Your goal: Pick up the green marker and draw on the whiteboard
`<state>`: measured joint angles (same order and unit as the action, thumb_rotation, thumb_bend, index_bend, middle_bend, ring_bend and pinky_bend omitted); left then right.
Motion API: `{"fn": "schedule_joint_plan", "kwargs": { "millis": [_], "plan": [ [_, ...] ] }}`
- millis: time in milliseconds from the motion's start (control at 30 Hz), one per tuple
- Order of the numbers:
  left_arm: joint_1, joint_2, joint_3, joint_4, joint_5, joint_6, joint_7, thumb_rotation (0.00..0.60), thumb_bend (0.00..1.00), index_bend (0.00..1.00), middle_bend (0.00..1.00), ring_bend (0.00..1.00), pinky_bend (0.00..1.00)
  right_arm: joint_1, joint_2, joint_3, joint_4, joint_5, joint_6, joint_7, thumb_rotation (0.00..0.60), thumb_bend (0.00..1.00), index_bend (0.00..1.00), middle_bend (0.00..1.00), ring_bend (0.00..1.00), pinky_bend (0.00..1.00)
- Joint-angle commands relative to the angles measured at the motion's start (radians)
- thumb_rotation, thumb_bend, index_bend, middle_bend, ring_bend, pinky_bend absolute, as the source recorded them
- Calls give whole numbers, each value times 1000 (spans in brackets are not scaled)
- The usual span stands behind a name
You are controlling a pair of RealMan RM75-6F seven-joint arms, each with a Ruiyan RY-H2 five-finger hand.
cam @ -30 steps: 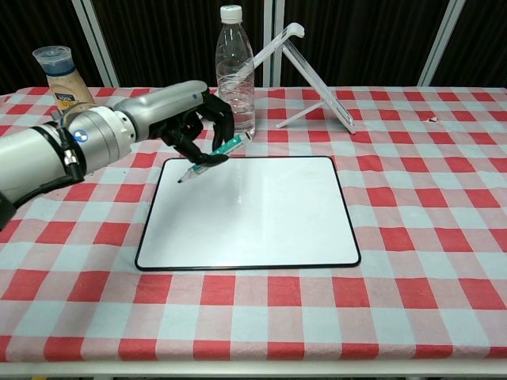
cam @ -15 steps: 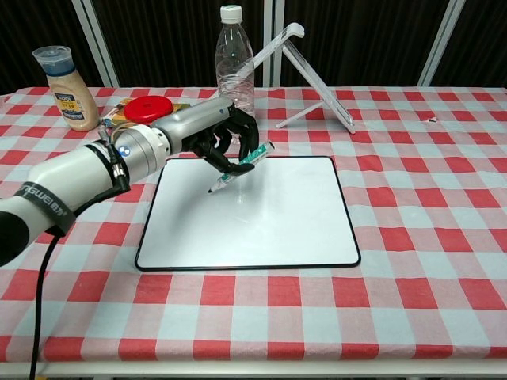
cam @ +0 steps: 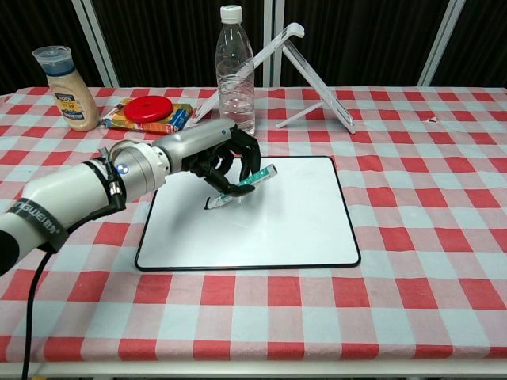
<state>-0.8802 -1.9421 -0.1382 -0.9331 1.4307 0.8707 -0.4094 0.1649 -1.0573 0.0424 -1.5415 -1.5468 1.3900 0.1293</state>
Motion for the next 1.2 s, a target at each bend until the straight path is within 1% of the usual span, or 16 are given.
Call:
{"fn": "schedule_joint_plan", "kwargs": {
  "millis": [33,133,200,333,500,633,767,1200],
  "plan": [
    [40,51,32,-103,-9,-3,34,600,420,567,575,730,908,1,-1,-1,2,-4,0,3,600,126,0,182,0,14],
    [66,84,43,-181,-17,12,60,600,420,567,575,726,908,1,-2,-3,7,-9,4,9,600,126,0,182,0,14],
    [75,98,41,-213,-17,30,81,600,419,566,575,723,908,-1,-2,-2,9,-10,8,13,600,126,0,182,0,14],
    [71,102,11,-240,-25,49,114,600,419,565,572,717,908,-5,-2,-2,13,-7,14,17,600,126,0,181,0,14],
    [38,71,-30,-187,-51,17,130,600,420,564,570,711,908,-5,0,-2,11,-1,10,14,600,126,0,182,0,14],
    [13,34,-53,-116,-75,-15,132,600,420,564,570,709,908,-2,1,0,9,4,3,10,600,127,0,182,0,14],
    [5,20,-57,-82,-83,-31,127,600,420,564,570,707,908,0,2,0,9,7,-1,10,600,127,0,182,0,14],
    [-1,-20,-54,-42,-86,-45,109,600,421,563,569,700,908,-8,6,-3,17,10,4,18,600,126,0,182,0,14]
  ]
}}
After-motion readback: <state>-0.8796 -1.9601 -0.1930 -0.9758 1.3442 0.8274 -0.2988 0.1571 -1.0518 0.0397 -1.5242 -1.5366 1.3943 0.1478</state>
